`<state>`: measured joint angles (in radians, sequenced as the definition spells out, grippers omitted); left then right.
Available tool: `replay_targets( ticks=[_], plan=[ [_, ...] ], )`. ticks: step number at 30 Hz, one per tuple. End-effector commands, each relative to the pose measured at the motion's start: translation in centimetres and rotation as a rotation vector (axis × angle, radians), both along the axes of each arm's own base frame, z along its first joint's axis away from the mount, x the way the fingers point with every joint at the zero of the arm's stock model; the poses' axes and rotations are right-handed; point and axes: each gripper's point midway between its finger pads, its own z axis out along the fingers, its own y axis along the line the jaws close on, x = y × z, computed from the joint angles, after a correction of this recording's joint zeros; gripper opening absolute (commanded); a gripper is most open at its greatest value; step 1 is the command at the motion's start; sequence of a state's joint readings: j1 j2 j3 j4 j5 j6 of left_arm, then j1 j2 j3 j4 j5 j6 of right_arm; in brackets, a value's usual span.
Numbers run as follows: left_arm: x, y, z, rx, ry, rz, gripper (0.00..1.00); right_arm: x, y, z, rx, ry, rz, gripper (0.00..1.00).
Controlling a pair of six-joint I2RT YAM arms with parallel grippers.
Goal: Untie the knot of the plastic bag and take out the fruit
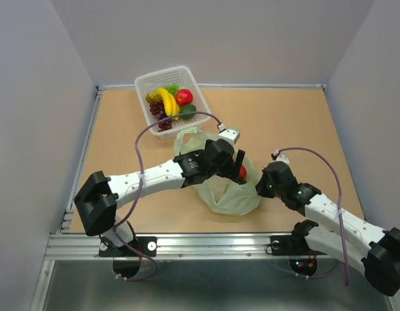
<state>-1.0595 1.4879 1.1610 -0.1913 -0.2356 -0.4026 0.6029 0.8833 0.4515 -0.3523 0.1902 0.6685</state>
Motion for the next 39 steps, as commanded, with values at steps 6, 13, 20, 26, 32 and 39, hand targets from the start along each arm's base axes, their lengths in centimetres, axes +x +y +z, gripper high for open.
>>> replay_targets(
  ticks=[6,13,20,26,32,39],
  plan=[
    [1.9,-5.2,-0.8,-0.055,0.047,0.034,0.92,-3.5,-1.0,-5.3,0.039,0.203,-0.12,0.04],
    [2.4,-6.3,-4.5,0.012,0.074,0.034,0.92,-2.5,-1.3,-3.7,0.093,0.118,-0.185,0.04],
    [1.9,-5.7,-7.5,0.045,0.096,0.016,0.92,-1.7,-1.3,-2.3,0.093,0.067,-0.177,0.04],
    [2.1,-6.7,-9.4,0.064,0.106,-0.004,0.93,-1.7,-1.2,-2.3,0.089,0.067,-0.165,0.04],
    [2.6,-7.9,-9.9,0.05,0.103,-0.01,0.93,-1.6,-0.9,-2.0,0.076,0.069,-0.134,0.04],
    [3.1,-8.9,-11.1,0.046,0.118,-0.002,0.93,-1.7,-0.7,-2.2,0.072,0.081,-0.118,0.04]
  ],
)
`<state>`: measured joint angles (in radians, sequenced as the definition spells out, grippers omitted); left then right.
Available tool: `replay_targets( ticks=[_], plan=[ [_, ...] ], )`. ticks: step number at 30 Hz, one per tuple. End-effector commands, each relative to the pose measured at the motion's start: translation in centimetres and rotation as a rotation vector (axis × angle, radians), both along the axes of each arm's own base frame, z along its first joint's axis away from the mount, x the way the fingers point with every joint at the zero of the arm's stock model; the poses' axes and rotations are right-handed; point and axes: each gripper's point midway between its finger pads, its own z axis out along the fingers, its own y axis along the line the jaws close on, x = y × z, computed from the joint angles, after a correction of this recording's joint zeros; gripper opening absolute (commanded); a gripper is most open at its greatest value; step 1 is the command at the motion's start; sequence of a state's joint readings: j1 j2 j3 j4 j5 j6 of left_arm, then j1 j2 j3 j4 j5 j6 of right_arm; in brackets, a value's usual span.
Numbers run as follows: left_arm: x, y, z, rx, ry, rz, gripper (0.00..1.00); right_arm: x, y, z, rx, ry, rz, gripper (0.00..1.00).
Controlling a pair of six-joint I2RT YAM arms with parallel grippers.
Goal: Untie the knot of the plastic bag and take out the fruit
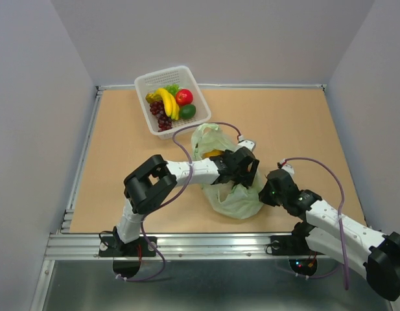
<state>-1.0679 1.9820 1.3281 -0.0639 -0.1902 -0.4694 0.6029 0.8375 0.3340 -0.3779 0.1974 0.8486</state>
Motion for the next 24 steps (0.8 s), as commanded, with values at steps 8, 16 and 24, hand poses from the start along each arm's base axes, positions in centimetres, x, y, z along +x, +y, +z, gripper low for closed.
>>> replay_targets(
  ticks=[8,16,24],
  plan=[
    [1.6,-2.4,2.9,-0.136,-0.092,0.028,0.83,0.7,0.7,1.5,0.019,-0.037,0.022,0.04],
    [1.5,-1.9,3.7,-0.151,-0.111,0.023,0.46,1.0,0.6,1.8,0.02,-0.048,0.017,0.04],
    [-0.6,1.5,5.7,-0.143,-0.104,0.002,0.33,1.7,-0.1,2.5,-0.004,-0.093,-0.025,0.04]
  ],
)
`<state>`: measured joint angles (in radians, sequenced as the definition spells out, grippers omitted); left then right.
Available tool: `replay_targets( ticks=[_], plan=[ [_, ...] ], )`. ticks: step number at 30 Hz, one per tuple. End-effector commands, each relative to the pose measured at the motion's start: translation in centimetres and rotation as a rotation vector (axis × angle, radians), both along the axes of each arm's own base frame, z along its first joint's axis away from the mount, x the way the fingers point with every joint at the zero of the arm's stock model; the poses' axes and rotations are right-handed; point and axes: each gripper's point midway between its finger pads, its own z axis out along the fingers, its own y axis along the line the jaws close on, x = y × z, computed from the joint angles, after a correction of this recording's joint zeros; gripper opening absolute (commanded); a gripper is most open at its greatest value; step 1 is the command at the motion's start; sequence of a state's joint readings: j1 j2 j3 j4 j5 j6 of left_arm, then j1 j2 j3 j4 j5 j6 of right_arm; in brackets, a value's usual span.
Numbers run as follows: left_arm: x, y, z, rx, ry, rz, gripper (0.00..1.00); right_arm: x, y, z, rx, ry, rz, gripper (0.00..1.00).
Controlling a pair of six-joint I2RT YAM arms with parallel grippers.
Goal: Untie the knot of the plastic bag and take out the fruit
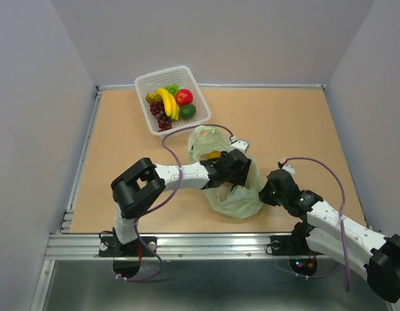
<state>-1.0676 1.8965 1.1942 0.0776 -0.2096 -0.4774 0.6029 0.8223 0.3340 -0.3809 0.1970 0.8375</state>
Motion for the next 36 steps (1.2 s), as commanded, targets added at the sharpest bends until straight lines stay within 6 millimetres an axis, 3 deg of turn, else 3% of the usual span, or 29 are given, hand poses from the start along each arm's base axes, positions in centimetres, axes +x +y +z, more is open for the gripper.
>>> replay_targets(
  ticks=[1,8,12,14,15,16,18,20,23,26,29,30,31,32,34,36],
  plan=[
    [-0.8,1.0,4.8,-0.06,-0.054,-0.024,0.33,1.8,-0.3,2.3,-0.008,-0.086,-0.04,0.04],
    [-2.5,2.9,7.9,-0.049,-0.085,-0.118,0.33,3.1,-1.0,3.3,-0.055,-0.122,-0.082,0.04],
    [-3.3,3.3,14.1,-0.152,-0.167,-0.208,0.33,3.5,-0.9,3.4,-0.079,-0.12,-0.076,0.04],
    [-3.0,3.5,16.3,-0.181,-0.188,-0.213,0.33,3.6,-0.9,3.4,-0.087,-0.117,-0.07,0.04],
    [-2.3,3.7,19.0,-0.22,-0.222,-0.201,0.33,3.7,-0.9,3.4,-0.095,-0.118,-0.064,0.04],
    [-1.1,4.6,19.9,-0.222,-0.229,-0.171,0.33,3.8,-0.8,3.5,-0.096,-0.118,-0.061,0.04],
    [0.5,5.7,24.0,-0.289,-0.274,-0.132,0.33,3.9,-0.8,3.7,-0.104,-0.123,-0.054,0.04],
    [3.4,8.0,27.7,-0.35,-0.322,-0.042,0.33,4.0,-0.8,3.9,-0.11,-0.133,-0.042,0.04],
    [7.2,11.7,31.2,-0.382,-0.366,0.108,0.33,4.1,-0.9,4.2,-0.111,-0.144,-0.041,0.04],
    [9.8,14.7,33.2,-0.411,-0.415,0.223,0.33,4.0,-0.8,4.1,-0.116,-0.138,-0.032,0.04],
    [14.8,20.3,32.5,-0.387,-0.428,0.422,0.33,4.1,-0.6,4.2,-0.116,-0.137,-0.018,0.04],
    [15.2,20.2,31.8,-0.377,-0.412,0.432,0.33,4.1,-0.6,4.4,-0.115,-0.141,-0.017,0.04],
    [16.8,22.7,31.1,-0.356,-0.401,0.505,0.35,4.2,-0.5,4.6,-0.111,-0.148,-0.015,0.04],
    [18.4,23.3,28.8,-0.314,-0.362,0.536,0.36,4.2,-0.5,4.7,-0.113,-0.149,-0.012,0.04],
    [20.5,25.8,26.4,-0.258,-0.326,0.591,0.39,4.3,-0.3,4.9,-0.105,-0.152,-0.006,0.04],
    [22.5,26.5,23.2,-0.196,-0.283,0.597,0.5,4.2,0.0,4.8,-0.096,-0.146,0.004,0.04]
  ],
)
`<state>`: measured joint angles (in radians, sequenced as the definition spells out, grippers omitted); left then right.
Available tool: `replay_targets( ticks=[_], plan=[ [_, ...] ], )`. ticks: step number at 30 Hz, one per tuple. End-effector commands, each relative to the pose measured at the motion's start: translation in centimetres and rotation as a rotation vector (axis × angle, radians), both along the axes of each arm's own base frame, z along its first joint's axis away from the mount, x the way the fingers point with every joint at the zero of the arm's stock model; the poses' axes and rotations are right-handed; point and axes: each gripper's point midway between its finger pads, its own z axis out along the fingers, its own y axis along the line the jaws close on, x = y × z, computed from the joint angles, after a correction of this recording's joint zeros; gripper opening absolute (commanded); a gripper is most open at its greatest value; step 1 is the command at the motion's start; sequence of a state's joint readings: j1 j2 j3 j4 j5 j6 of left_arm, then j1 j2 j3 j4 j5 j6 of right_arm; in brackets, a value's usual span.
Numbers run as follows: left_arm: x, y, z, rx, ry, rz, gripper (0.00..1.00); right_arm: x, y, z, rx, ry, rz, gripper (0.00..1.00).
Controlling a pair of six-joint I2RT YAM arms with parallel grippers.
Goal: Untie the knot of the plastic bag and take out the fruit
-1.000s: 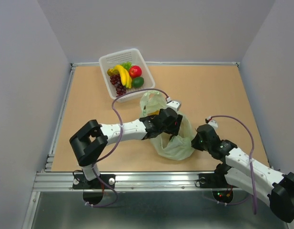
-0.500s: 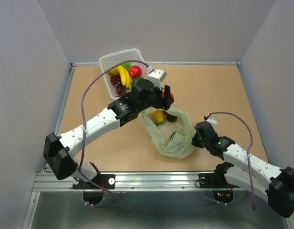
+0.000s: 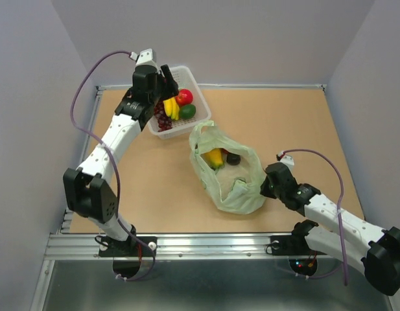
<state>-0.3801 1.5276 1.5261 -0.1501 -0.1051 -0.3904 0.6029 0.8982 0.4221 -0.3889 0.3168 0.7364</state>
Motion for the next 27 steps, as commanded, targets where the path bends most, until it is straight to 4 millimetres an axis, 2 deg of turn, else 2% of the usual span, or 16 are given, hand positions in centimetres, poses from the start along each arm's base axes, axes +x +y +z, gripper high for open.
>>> replay_targets(
  ticks=[1,2,3,4,5,8,12,14,17,20,21,22,23,25,26,27],
  plan=[
    [3.5,2.7,-5.4,0.068,0.115,0.063,0.53,1.7,1.3,3.1,0.045,-0.07,0.018,0.04],
    [4.2,3.2,-6.3,0.089,0.129,0.07,0.6,1.6,1.3,3.0,0.048,-0.067,0.02,0.04],
    [5.1,3.3,-8.1,0.116,0.157,0.072,0.63,1.5,1.4,2.9,0.052,-0.063,0.019,0.04],
    [5.5,3.7,-8.8,0.129,0.176,0.081,0.66,1.5,1.5,2.9,0.06,-0.06,0.021,0.04],
    [6.2,4.0,-10.3,0.145,0.205,0.09,0.73,1.4,1.5,2.9,0.065,-0.059,0.02,0.04],
    [6.8,4.9,-12.3,0.178,0.245,0.115,0.87,1.2,1.5,2.8,0.072,-0.058,0.017,0.04],
    [6.7,4.9,-12.5,0.19,0.246,0.105,0.99,1.1,1.6,2.7,0.073,-0.052,0.025,0.04],
    [6.5,4.8,-12.1,0.187,0.241,0.097,0.99,1.1,1.6,2.6,0.07,-0.05,0.026,0.05],
    [5.3,4.4,-11.3,0.168,0.238,0.069,0.99,1.3,1.5,2.7,0.066,-0.052,0.02,0.05],
    [3.0,3.9,-9.9,0.165,0.216,0.041,0.99,1.5,1.5,2.8,0.058,-0.055,0.018,0.06],
    [1.5,3.0,-9.3,0.174,0.202,0.01,0.99,1.6,1.3,2.6,0.045,-0.052,0.014,0.08],
    [0.6,2.6,-8.9,0.179,0.192,-0.007,0.99,1.6,1.4,2.6,0.04,-0.051,0.018,0.13],
    [-0.9,2.4,-7.9,0.185,0.166,-0.021,0.99,1.7,1.4,2.9,0.028,-0.058,0.039,0.23],
    [-2.8,1.5,-7.0,0.191,0.143,-0.055,0.99,1.9,1.8,3.7,0.025,-0.072,0.067,0.34],
    [-4.2,-0.1,-6.5,0.196,0.128,-0.097,0.98,1.9,1.9,4.2,0.029,-0.081,0.083,0.45],
    [-5.7,-0.3,-5.6,0.19,0.102,-0.115,0.98,2.5,2.1,5.7,0.027,-0.116,0.1,0.49]
  ],
)
